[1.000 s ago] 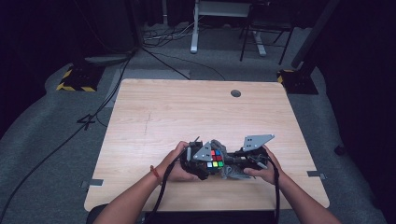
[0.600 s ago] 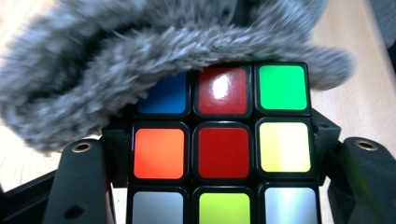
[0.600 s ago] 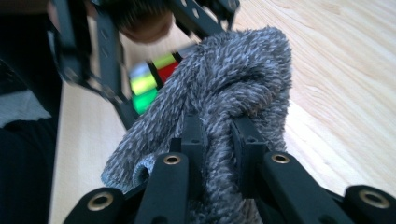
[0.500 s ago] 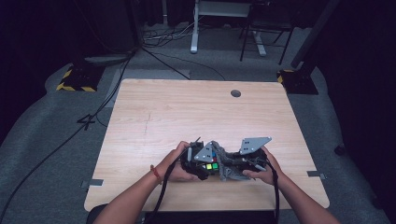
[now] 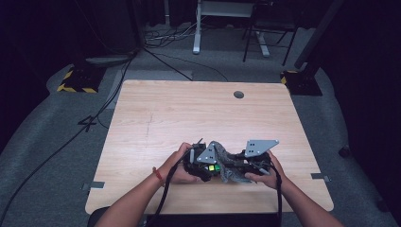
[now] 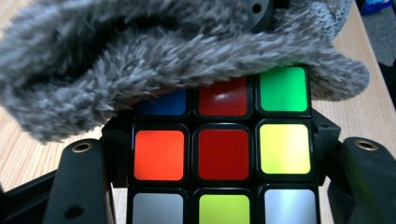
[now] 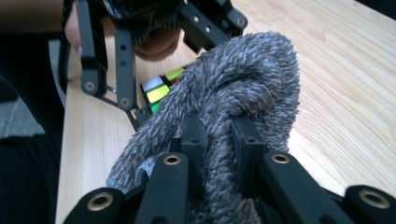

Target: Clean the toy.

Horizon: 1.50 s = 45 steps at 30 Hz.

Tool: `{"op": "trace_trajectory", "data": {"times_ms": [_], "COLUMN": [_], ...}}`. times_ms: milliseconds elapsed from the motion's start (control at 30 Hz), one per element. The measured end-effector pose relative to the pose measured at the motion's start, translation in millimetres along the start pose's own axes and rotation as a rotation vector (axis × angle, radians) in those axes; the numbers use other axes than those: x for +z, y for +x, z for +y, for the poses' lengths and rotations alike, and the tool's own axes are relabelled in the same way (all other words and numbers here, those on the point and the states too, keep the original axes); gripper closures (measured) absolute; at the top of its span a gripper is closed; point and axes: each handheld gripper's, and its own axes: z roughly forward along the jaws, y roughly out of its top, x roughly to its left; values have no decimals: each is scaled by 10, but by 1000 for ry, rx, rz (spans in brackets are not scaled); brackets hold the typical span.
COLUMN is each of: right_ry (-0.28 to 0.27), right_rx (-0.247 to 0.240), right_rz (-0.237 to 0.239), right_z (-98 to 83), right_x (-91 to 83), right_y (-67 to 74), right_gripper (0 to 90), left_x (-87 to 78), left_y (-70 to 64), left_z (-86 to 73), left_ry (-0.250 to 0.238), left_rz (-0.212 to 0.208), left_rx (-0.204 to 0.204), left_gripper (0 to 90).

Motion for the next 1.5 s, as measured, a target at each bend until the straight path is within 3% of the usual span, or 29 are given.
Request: {"op": "trace_trajectory", "data": {"times_ms": [167,300,400,533,700,800,867,967,1067,1167,1267,1333,1400,1500], "right_ry": [-4,44,112,145,107,80,52,13,9,16,69,94,97,76], "right_rx": [-17,7,6,28,58,52,53,39,4,12,67,79,99,91], "right_rz": [-26,-30,-54,-35,-4,-3,2,28,14,4,-4,-13,2,20], "right_z": [57,-4,-82,-142,-142,-112,-80,-8,30,10,-105,-155,-191,-166], "right_x": [6,34,86,127,110,58,13,-29,-35,-34,41,70,91,84], "right_y": [32,-34,-84,-126,-144,-109,-93,-35,25,-13,-144,-187,-230,-197], "right_gripper": [782,781,780,780,780,781,781,781,781,780,780,780,780,780], "left_x": [-49,-127,-183,-242,-220,-219,-189,-107,-73,-100,-133,-165,-188,-186], "left_y": [22,22,32,34,25,34,34,0,-15,-23,-29,-23,-28,-20], "left_z": [3,25,27,45,35,21,14,19,27,43,50,50,59,51], "left_ry": [-17,-46,-77,-115,-103,-98,-70,-31,-24,-38,-52,-75,-91,-94], "left_rz": [7,17,22,15,13,14,27,12,12,28,38,30,30,23], "left_rx": [7,1,11,9,16,7,17,36,41,45,49,45,45,46], "left_gripper": [336,336,336,336,335,334,334,334,335,335,335,335,335,335]}}
